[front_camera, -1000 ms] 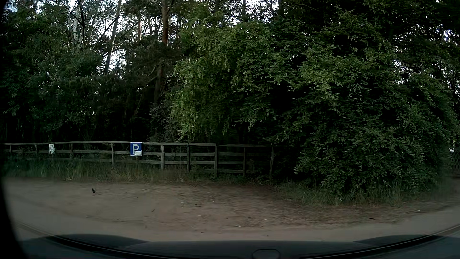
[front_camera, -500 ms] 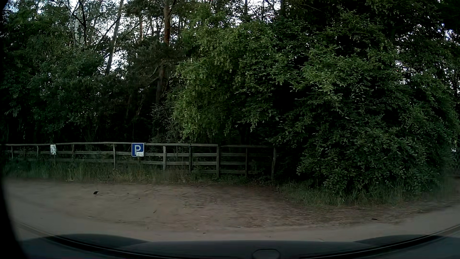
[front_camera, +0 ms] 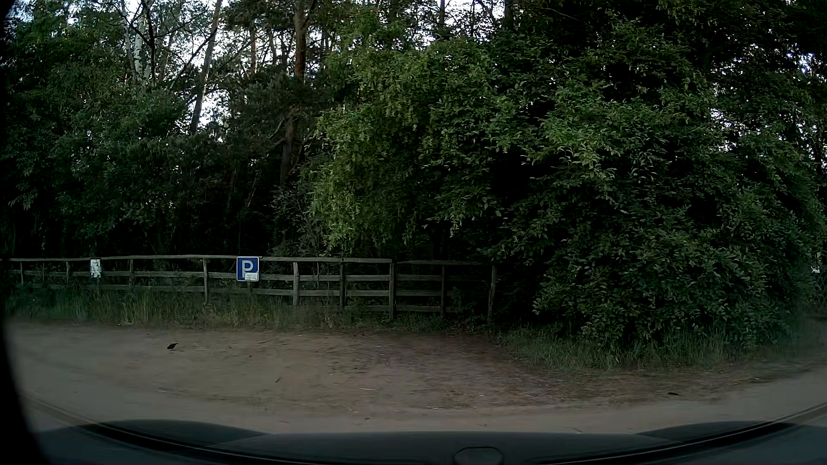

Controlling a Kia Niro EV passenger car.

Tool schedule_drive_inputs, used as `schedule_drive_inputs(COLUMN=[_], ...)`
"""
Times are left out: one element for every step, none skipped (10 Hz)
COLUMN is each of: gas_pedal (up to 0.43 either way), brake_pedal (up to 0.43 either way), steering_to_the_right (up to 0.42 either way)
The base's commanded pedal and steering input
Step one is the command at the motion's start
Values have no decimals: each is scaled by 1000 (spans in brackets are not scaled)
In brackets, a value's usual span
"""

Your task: Follow the waypoints while adhering to traffic rules and regulations

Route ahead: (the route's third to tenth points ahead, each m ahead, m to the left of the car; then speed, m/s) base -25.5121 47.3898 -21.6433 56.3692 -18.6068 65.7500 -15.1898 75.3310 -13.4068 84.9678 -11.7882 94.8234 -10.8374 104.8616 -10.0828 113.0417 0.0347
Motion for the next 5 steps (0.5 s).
schedule_drive_inputs(gas_pedal=[0,0,0,0,0], brake_pedal=[244,250,250,250,250], steering_to_the_right=[-959,-960,-959,-959,-959])
